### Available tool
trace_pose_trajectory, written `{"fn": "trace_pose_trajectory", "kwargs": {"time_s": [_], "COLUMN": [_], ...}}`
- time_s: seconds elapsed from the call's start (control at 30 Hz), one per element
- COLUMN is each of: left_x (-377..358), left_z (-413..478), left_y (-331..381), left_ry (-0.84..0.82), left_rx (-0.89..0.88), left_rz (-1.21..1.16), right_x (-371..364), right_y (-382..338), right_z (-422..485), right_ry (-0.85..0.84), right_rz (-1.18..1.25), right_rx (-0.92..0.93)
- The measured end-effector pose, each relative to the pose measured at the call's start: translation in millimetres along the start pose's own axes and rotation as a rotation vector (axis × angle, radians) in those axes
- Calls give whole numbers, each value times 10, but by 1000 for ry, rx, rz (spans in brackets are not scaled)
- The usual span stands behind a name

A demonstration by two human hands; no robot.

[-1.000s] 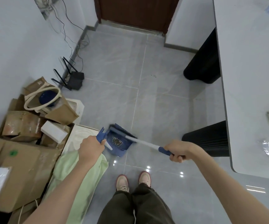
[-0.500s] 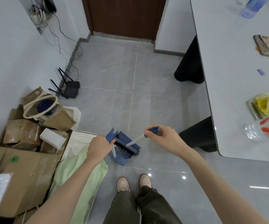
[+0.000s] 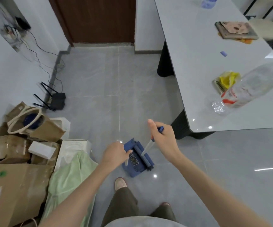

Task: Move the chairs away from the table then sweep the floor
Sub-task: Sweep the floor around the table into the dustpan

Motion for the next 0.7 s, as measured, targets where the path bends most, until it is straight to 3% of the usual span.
{"fn": "trace_pose_trajectory", "kwargs": {"time_s": [0.4,0.57,0.7], "left_x": [-894,-1125,-1242], "left_z": [-668,-836,-930], "left_y": [2050,2784,3481], "left_ry": [-165,-150,-139], "left_rx": [-260,-296,-411], "left_rz": [176,148,208], "right_x": [1680,2367,2966], "right_y": [337,446,568], "right_z": [-995,-1304,-1494], "right_ry": [170,231,476], "right_rz": [203,251,342], "right_rx": [-136,-144,-158]}}
Point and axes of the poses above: each hand's wrist, its own z-axis towards the middle knuckle, its own x-axis out of the back of the hand, y = z × x, the point moved 6 cm from there along z, towards the middle knuckle, and after that the axes turned 2 degrees about -y, right-handed, at the moved point
